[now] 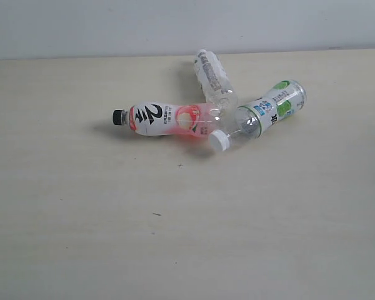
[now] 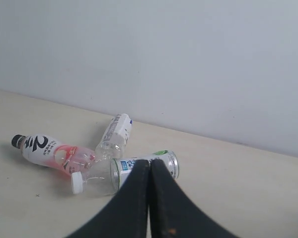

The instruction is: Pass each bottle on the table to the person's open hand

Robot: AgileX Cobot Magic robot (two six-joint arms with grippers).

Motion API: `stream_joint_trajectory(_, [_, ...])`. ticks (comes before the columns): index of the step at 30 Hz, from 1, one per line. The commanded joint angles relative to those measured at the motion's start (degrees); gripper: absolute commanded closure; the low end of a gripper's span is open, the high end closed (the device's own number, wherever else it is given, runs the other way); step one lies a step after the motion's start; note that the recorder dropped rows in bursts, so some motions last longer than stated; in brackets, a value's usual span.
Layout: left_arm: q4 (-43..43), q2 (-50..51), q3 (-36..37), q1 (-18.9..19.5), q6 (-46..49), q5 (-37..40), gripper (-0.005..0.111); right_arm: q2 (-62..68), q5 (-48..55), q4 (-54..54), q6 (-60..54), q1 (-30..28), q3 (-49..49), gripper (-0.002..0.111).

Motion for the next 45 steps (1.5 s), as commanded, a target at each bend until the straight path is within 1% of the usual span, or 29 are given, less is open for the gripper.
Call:
stream_joint_trajectory(1, [0.4, -0.37, 0.01, -0.32, -0.3, 0.0, 0.106, -0.18, -0.98, -0.3, -0.32, -0.13, 0.34, 0.108])
stream_joint_trajectory(30, [0.4, -0.37, 0.01, -0.32, -0.3, 0.05, 0.106, -0.18, 0.34, -0.7, -0.32, -0.13, 0.34, 0.108])
stream_joint_trajectory(34, [0.4, -0.37, 0.01, -0.32, -0.3, 0.05, 0.106, -0.18, -3.73, -0.55, -0.32, -0.13, 0.34, 0.108])
stream_joint_trajectory(36, [0.4, -0.37, 0.01, -0.32, -0.3, 0.05, 0.106, 3.83, -7.57, -1.81, -0.44, -0.13, 0.34, 0.108])
stream_joint_trajectory(39, [0.4, -0.37, 0.01, -0.32, -0.3, 0.05, 0.106, 10.88, -7.95, -2.16, -0.82, -0.13, 0.19, 0.108])
stream_joint_trajectory(41, [0.4, -0.37, 0.01, -0.32, -0.3, 0.05, 0.106, 18.58, -7.53, 1.22, -1.15, -0.13, -1.87, 0.108])
stream_joint_trajectory(45, [0.4, -0.37, 0.01, -0.32, -0.3, 0.05, 0.106, 26.94, -4.19, 6.6, -6.36, -0.13, -5.08, 0.108])
